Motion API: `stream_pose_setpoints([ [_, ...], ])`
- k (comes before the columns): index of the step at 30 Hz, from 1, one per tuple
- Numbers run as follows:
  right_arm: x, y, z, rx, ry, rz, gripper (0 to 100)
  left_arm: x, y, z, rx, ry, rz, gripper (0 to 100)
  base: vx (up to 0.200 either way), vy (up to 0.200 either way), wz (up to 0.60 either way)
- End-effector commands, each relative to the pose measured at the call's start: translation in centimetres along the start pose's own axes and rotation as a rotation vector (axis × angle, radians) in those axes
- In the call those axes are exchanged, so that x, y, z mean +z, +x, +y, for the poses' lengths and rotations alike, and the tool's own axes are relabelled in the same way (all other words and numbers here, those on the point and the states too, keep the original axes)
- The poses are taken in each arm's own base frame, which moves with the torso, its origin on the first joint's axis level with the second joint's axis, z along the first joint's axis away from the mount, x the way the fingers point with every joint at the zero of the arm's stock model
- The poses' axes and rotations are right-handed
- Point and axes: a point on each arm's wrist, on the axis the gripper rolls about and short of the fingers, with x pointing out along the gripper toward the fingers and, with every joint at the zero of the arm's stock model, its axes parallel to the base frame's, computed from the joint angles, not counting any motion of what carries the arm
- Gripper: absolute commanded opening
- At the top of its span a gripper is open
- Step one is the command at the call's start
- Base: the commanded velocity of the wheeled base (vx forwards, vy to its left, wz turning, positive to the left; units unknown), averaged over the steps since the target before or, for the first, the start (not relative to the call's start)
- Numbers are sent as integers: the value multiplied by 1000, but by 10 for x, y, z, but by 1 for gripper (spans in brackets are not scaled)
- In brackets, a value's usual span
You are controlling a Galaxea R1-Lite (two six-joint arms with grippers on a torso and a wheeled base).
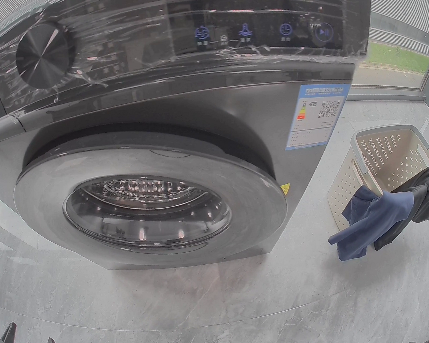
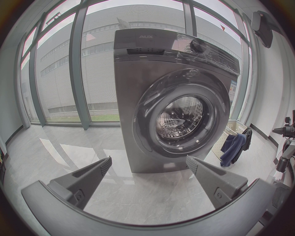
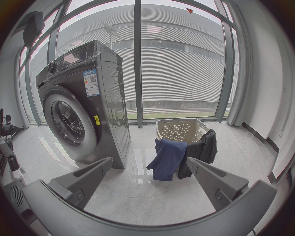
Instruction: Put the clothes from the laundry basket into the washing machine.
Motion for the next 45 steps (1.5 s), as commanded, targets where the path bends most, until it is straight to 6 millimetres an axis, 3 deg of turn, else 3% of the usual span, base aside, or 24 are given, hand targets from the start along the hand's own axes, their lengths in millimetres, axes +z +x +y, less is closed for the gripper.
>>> stream_pose_setpoints([
  [1, -5, 0, 0, 1, 0, 4, 100, -5, 1, 0, 0, 1, 7, 100, 0, 200, 0],
  [5, -5, 0, 0, 1, 0, 4, 100, -5, 1, 0, 0, -1, 8, 100, 0, 200, 0],
  [19, -5, 0, 0, -1, 0, 4, 100, -5, 1, 0, 0, -1, 8, 100, 0, 0, 0],
  [25, -5, 0, 0, -1, 1, 4, 100, -5, 1, 0, 0, -1, 7, 100, 0, 0, 600],
  [45, -5, 0, 0, -2, 1, 4, 100, -5, 1, 0, 0, -1, 7, 100, 0, -30, 0],
])
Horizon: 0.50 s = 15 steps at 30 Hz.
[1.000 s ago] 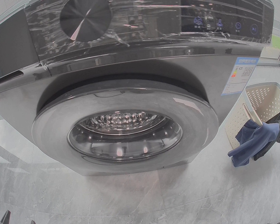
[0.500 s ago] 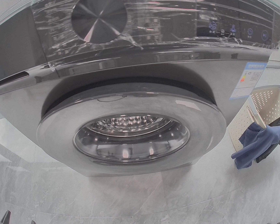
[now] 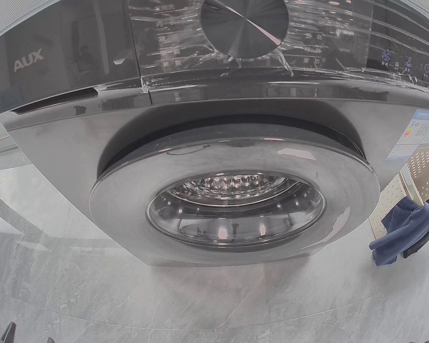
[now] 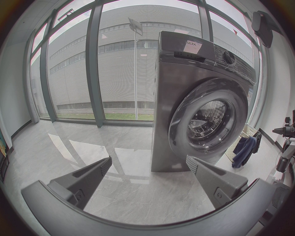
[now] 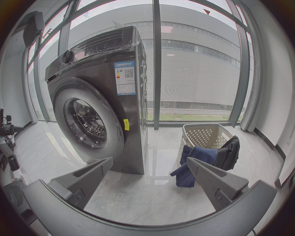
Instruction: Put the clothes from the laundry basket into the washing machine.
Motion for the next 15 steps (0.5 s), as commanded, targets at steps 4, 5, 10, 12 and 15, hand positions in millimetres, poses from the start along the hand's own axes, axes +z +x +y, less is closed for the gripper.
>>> stream_pose_setpoints([
  [4, -5, 0, 0, -1, 0, 4, 100, -5, 1, 0, 0, -1, 9, 100, 0, 0, 0],
  [5, -5, 0, 0, -1, 0, 4, 100, -5, 1, 0, 0, -1, 7, 100, 0, 0, 0],
  [10, -5, 0, 0, -1, 0, 4, 100, -5, 1, 0, 0, -1, 7, 100, 0, 0, 0],
  [12, -5, 0, 0, 1, 0, 4, 100, -5, 1, 0, 0, -1, 9, 100, 0, 0, 0],
  [15, -5, 0, 0, 1, 0, 4, 100, -5, 1, 0, 0, -1, 7, 100, 0, 0, 0],
])
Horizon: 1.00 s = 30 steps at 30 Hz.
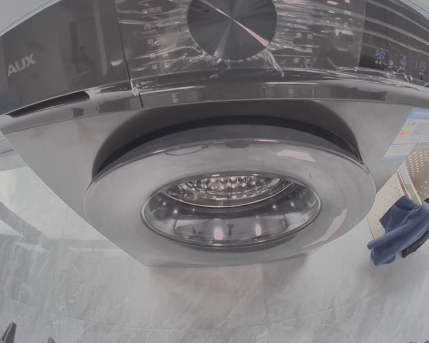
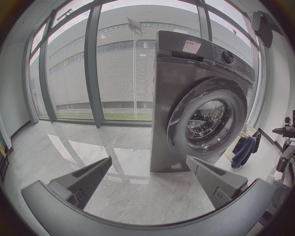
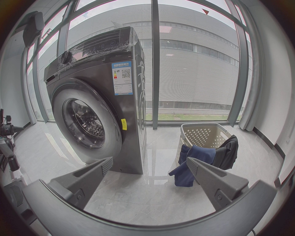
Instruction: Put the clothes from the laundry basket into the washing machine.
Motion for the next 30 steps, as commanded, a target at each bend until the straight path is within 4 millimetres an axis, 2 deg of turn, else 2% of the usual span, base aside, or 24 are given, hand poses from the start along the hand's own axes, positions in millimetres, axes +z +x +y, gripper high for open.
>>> stream_pose_setpoints([
  [1, -5, 0, 0, 1, -1, 4, 100, -5, 1, 0, 0, -1, 8, 100, 0, 0, 0],
  [20, -5, 0, 0, -11, 4, 4, 100, -5, 1, 0, 0, -1, 9, 100, 0, 0, 0],
  [23, -5, 0, 0, -10, 4, 4, 100, -5, 1, 0, 0, -1, 8, 100, 0, -200, 0],
  [30, -5, 0, 0, -5, 4, 4, 100, -5, 1, 0, 0, -2, 8, 100, 0, 0, 0],
])
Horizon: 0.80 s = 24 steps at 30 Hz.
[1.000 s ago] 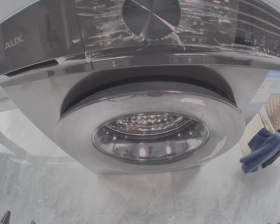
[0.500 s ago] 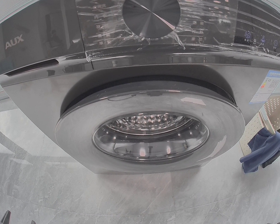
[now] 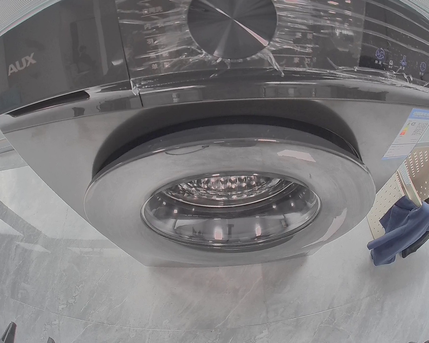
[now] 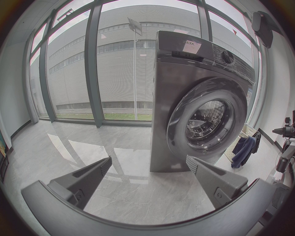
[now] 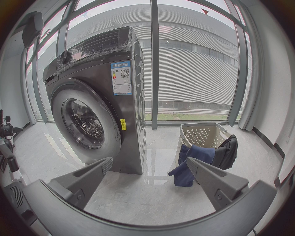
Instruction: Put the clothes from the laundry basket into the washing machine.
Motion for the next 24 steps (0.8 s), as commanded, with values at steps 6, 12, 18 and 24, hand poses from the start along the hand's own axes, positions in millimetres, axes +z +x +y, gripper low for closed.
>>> stream_pose_setpoints([
  [6, -2, 0, 0, 7, 4, -21, 100, -5, 1, 0, 0, -1, 8, 100, 0, 0, 0],
  [12, 69, -4, 1, 57, -4, -131, 100, -5, 1, 0, 0, 1, 8, 100, 0, 0, 0],
  [18, 69, 47, 5, 222, 15, 199, 100, -5, 1, 0, 0, -1, 8, 100, 0, 0, 0],
  [24, 72, 84, 13, 417, -50, 314, 100, -5, 1, 0, 0, 1, 8, 100, 0, 0, 0],
])
